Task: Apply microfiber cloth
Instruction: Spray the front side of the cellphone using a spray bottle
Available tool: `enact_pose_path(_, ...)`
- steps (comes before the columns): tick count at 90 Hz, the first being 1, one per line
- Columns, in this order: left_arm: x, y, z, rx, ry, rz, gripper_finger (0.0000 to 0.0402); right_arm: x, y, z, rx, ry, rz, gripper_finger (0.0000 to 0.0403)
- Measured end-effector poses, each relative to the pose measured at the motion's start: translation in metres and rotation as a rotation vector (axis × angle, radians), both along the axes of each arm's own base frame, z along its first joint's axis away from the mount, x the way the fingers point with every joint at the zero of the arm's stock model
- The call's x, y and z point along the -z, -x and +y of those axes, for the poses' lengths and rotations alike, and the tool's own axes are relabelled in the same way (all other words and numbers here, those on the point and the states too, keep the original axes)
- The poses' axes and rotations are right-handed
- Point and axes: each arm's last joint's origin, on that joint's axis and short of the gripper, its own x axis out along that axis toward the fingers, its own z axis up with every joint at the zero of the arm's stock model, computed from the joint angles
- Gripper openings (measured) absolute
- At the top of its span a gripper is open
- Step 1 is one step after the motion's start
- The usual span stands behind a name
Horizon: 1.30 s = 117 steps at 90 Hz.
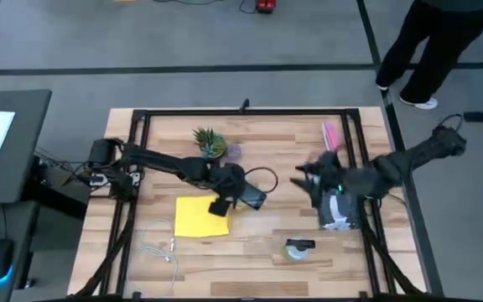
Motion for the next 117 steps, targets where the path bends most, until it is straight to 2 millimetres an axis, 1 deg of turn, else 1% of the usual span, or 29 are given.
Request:
enact_pose_path(6, 0.007, 0.012, -0.003, -0.057, 0.044, 0.020, 0.0242, 0.001, -0.004, -0.020, -0.016, -0.058, 0.034, 0.0230)
enact_pose_path(14, 0.022, 0.027, -0.003, -0.148, 0.125, 0.028, 0.0229, 0.011, -0.017, -0.044, -0.066, -0.135, 0.097, 0.0230)
enact_pose_path(20, 0.031, 0.037, -0.001, -0.221, 0.183, -0.019, 0.0222, 0.021, -0.029, -0.060, -0.105, -0.181, 0.154, 0.0230)
enact_pose_path(30, 0.044, 0.044, 0.004, -0.341, 0.290, -0.124, 0.0215, 0.039, -0.048, -0.086, -0.160, -0.255, 0.223, 0.0230)
enact_pose_path(38, 0.050, 0.044, 0.005, -0.391, 0.354, -0.171, 0.0213, 0.049, -0.060, -0.107, -0.176, -0.312, 0.260, 0.0230)
enact_pose_path(46, 0.046, 0.040, 0.004, -0.410, 0.401, -0.223, 0.0212, 0.054, -0.074, -0.125, -0.203, -0.348, 0.280, 0.0230)
enact_pose_path(53, 0.041, 0.036, 0.004, -0.443, 0.426, -0.270, 0.0212, 0.055, -0.088, -0.135, -0.225, -0.357, 0.289, 0.0230)
enact_pose_path(66, 0.036, 0.033, 0.002, -0.487, 0.438, -0.299, 0.0212, 0.061, -0.118, -0.139, -0.247, -0.358, 0.322, 0.0230)
enact_pose_path(77, 0.046, 0.034, -0.002, -0.501, 0.437, -0.246, 0.0212, 0.073, -0.142, -0.134, -0.277, -0.368, 0.362, 0.0230)
enact_pose_path(85, 0.052, 0.035, -0.004, -0.533, 0.428, -0.223, 0.0212, 0.090, -0.155, -0.129, -0.291, -0.395, 0.411, 0.0230)
enact_pose_path(100, 0.069, 0.033, -0.009, -0.573, 0.416, -0.167, 0.0212, 0.133, -0.170, -0.119, -0.304, -0.477, 0.546, 0.0230)
enact_pose_path(117, 0.085, 0.028, -0.008, -0.624, 0.401, -0.171, 0.0212, 0.164, -0.180, -0.110, -0.303, -0.522, 0.626, 0.0230)
